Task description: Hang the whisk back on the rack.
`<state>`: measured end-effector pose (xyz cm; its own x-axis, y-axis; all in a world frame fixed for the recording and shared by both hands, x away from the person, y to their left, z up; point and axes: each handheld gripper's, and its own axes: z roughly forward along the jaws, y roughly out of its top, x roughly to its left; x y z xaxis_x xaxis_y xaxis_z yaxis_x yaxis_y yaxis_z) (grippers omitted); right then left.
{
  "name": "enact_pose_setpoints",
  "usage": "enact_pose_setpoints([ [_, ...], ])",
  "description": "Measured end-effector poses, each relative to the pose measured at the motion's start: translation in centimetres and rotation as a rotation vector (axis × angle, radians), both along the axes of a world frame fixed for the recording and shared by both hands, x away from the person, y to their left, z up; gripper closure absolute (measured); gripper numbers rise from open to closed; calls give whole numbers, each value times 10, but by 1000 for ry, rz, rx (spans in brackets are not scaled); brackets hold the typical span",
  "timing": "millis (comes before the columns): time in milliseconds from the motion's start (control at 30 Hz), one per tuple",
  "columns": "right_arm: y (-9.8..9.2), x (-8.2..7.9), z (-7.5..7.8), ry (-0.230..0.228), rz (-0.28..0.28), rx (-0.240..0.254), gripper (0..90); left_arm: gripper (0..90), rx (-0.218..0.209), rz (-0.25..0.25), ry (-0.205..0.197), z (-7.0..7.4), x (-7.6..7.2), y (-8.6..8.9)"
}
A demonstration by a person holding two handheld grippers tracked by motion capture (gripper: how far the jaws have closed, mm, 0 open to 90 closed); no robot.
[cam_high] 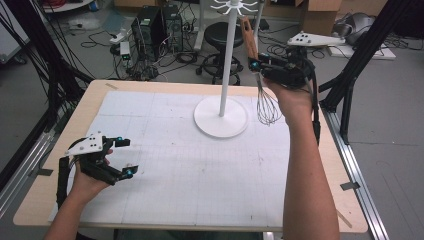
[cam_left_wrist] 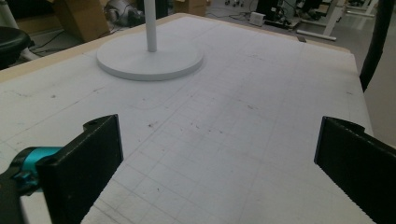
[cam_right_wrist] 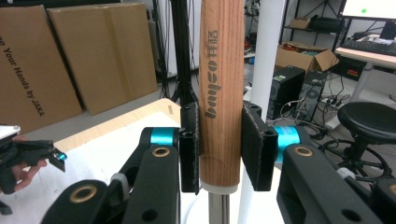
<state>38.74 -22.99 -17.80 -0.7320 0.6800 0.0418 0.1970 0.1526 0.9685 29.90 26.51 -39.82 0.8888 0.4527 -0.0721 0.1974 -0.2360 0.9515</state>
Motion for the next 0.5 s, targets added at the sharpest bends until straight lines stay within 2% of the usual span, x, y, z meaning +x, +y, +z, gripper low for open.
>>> enact_pose_setpoints([
  [300,0,11,7,7,-22,10,705,17,-3,1,0,0,0,0],
  [500,1,17,7,11,-23,23,705,17,1,0,2,0,0,0],
])
